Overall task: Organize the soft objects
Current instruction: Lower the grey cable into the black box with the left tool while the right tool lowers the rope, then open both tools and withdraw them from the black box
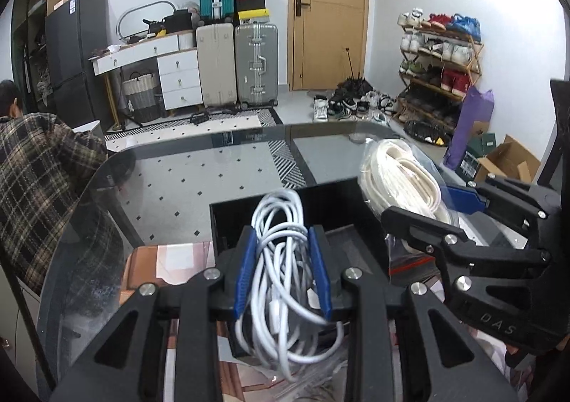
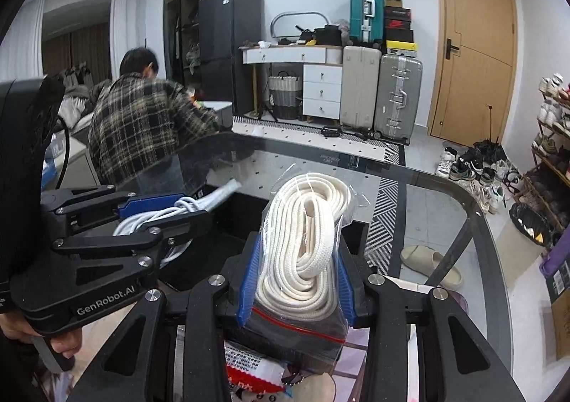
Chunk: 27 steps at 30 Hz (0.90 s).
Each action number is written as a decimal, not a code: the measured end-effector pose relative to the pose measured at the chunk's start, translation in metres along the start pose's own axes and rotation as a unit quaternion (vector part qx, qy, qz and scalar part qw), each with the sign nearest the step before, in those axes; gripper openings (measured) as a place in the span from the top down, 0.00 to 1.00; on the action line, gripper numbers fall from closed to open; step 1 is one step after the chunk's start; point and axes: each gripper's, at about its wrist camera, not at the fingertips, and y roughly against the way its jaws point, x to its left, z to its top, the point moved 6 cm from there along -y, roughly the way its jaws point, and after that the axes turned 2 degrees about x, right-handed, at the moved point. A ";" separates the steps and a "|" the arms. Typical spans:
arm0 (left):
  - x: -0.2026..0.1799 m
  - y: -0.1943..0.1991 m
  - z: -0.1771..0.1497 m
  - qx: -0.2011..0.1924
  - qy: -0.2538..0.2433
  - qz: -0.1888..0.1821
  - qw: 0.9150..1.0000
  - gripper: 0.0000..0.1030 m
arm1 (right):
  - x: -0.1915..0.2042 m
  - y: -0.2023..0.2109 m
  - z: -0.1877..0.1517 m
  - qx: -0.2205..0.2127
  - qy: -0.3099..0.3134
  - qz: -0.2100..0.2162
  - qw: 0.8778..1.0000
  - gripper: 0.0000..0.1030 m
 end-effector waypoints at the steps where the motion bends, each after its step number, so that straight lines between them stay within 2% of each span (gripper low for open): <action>1: -0.001 -0.001 0.000 -0.001 -0.002 0.000 1.000 0.72 | 0.002 -0.002 -0.001 0.003 0.006 0.000 1.000 0.63; 9: -0.005 -0.013 -0.011 0.027 -0.015 0.000 1.000 0.72 | 0.009 -0.020 -0.021 0.053 0.017 0.013 0.998 0.63; 18: -0.008 -0.007 -0.028 0.042 -0.043 0.000 0.998 0.72 | 0.014 -0.008 -0.030 0.064 -0.003 0.026 0.998 0.63; 27: -0.008 0.005 -0.033 0.043 -0.058 -0.004 0.997 0.71 | 0.022 0.003 -0.032 0.083 -0.012 0.019 0.996 0.63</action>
